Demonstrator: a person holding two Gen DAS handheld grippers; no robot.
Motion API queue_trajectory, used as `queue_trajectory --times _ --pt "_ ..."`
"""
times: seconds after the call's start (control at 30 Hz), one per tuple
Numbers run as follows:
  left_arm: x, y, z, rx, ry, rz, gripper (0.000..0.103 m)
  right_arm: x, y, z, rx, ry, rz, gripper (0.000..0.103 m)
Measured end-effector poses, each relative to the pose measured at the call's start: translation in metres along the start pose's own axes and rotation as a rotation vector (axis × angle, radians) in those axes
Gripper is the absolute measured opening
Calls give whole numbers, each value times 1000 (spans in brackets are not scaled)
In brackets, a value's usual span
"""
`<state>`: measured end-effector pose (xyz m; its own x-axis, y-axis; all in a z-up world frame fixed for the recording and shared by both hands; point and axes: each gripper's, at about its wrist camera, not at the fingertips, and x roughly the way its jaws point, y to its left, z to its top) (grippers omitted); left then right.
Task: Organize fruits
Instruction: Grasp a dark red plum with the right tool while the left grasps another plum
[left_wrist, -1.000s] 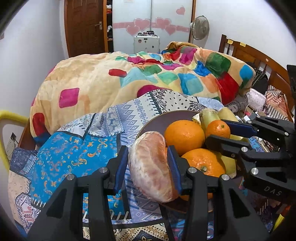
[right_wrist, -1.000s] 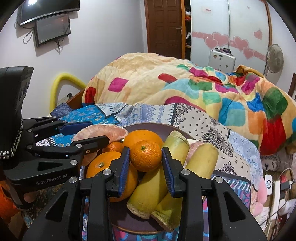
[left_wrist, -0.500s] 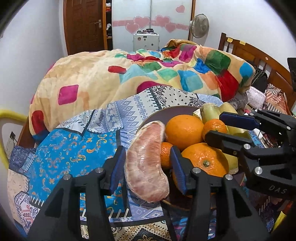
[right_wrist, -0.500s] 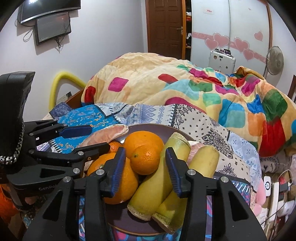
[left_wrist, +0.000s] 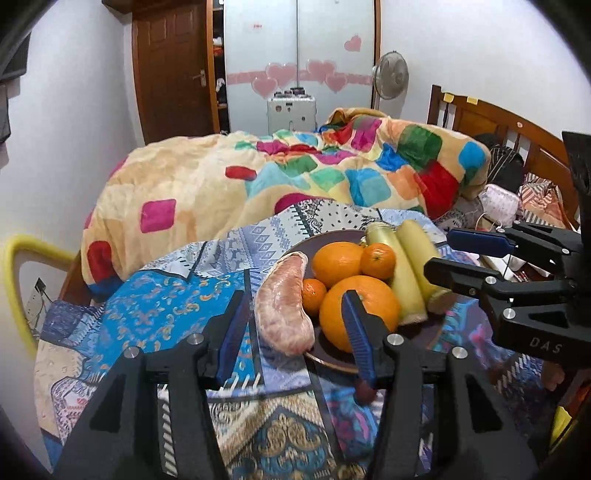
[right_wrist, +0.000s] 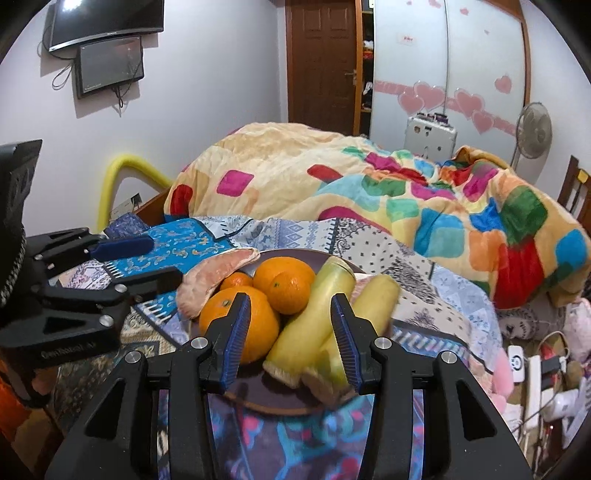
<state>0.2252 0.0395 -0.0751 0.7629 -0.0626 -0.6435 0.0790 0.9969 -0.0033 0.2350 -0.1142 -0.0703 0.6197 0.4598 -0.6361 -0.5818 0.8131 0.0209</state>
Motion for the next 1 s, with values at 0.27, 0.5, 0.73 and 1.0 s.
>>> queue_trajectory --times 0.27,0.5,0.73,1.0 --pt "-51 -12 -18 -11 -47 -2 59 -45 6 -23 14 -37 -23 48" --pt "-77 -21 -40 -13 -45 3 67 -67 3 -50 31 -18 -44 50" --pt "-87 -23 -60 -24 -54 20 84 -70 -9 -83 78 39 -56 51" --pt "-67 -26 -79 -20 6 10 86 -47 -16 -114 87 118 -88 51"
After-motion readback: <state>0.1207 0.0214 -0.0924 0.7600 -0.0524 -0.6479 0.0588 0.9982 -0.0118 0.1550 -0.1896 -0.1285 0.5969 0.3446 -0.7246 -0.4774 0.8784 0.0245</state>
